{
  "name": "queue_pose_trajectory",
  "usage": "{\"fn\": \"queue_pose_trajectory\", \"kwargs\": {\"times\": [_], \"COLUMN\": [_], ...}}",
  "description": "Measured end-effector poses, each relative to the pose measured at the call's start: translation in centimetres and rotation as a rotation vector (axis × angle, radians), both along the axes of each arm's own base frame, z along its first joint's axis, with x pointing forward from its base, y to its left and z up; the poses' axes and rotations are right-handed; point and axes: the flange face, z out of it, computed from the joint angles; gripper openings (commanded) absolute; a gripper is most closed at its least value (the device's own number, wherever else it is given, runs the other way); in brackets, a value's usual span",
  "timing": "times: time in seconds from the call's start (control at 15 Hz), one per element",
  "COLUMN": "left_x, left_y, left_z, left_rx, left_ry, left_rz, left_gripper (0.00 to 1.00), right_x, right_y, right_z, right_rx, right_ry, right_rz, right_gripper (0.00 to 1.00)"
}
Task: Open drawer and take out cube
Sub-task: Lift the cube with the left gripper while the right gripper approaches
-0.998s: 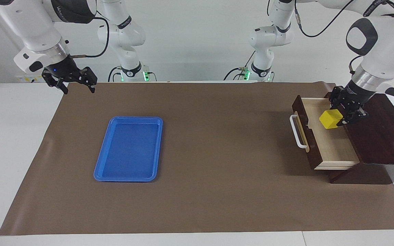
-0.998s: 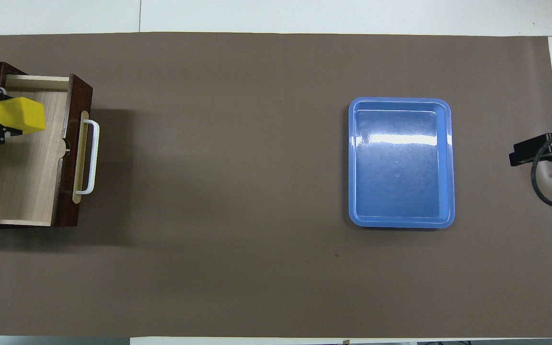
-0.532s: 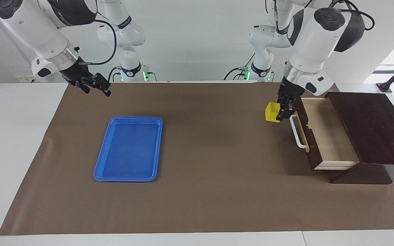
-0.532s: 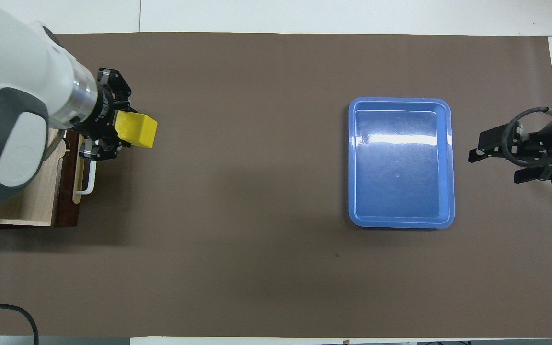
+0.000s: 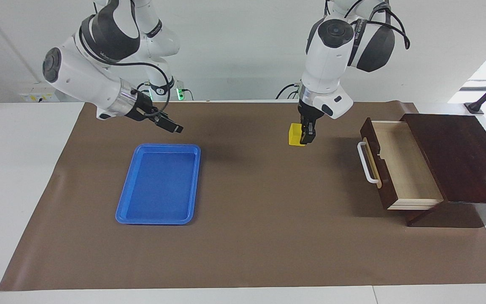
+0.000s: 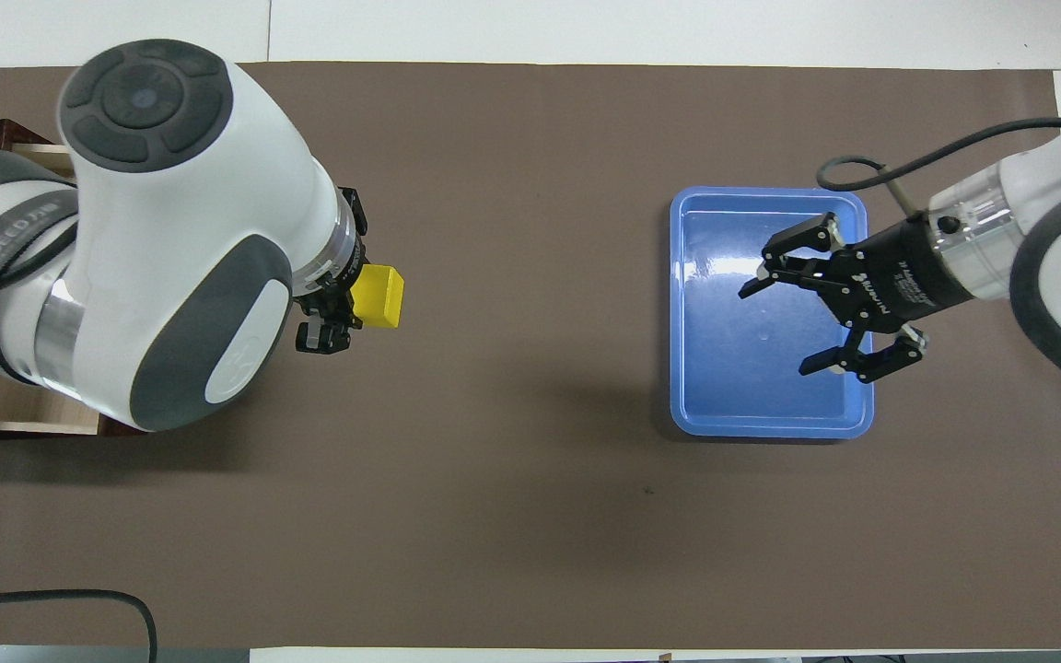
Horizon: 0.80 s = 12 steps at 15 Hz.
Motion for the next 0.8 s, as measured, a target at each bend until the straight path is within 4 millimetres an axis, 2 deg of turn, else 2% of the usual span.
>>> {"fn": "queue_pose_trajectory", "kwargs": {"times": [0.2, 0.33, 0.53, 0.8], "left_x": [-0.4, -0.9, -1.0, -0.9], "left_y": [-1.1, -2.1, -2.5, -2.4], "left_z": [-0.9, -1.2, -1.2, -1.2], "left_rx": [0.015, 0.021, 0.020, 0.021], "left_ry": [0.016, 0.018, 0.010, 0.007], "left_rz": [0.051, 0.083, 0.128, 0.154], "left_gripper": [0.00, 0.00, 0.00, 0.00], "right_x": [0.8, 0.2, -1.1, -1.1], "right_y": [4.1, 7.3, 11.8, 14.8], "right_z": [-3.9, -6.3, -8.2, -10.9], "right_rx": [0.094, 0.128, 0.152, 0.204], "right_ry": [0.078, 0.113, 0.165, 0.253], "right_rz": [-0.155, -0.227, -0.296, -0.410], "right_gripper": [1.00, 1.00, 1.00, 1.00]}}
